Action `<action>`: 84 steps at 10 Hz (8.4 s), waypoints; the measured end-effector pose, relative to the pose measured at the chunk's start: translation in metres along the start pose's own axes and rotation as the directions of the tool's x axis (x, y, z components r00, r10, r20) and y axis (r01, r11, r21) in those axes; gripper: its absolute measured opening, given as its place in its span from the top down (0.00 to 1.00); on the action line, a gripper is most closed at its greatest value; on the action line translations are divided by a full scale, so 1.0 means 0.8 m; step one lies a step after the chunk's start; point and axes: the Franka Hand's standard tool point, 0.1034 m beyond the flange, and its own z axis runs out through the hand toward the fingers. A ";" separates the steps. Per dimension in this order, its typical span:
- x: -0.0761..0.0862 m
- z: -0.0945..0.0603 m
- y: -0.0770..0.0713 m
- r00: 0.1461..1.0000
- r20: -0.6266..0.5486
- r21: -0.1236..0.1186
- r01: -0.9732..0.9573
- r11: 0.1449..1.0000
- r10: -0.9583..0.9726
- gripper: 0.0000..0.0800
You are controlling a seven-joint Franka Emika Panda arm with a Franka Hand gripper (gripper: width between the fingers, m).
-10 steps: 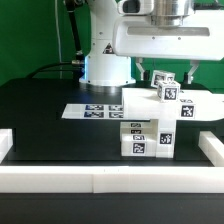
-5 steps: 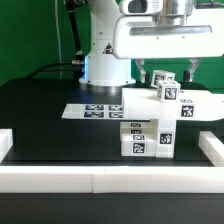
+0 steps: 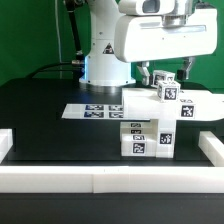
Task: Assemble chair
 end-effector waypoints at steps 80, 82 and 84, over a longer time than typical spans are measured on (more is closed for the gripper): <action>-0.004 0.006 0.001 0.216 0.052 0.029 -0.976 0.215 0.975 0.22; -0.003 0.006 -0.001 0.358 0.043 0.034 -0.934 0.356 0.933 0.19; -0.003 0.007 -0.001 0.489 0.037 0.039 -0.872 0.488 0.871 0.19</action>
Offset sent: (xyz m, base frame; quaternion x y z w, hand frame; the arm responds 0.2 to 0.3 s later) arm 0.0000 0.0001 -0.0017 -0.0062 0.0065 -0.2026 0.9792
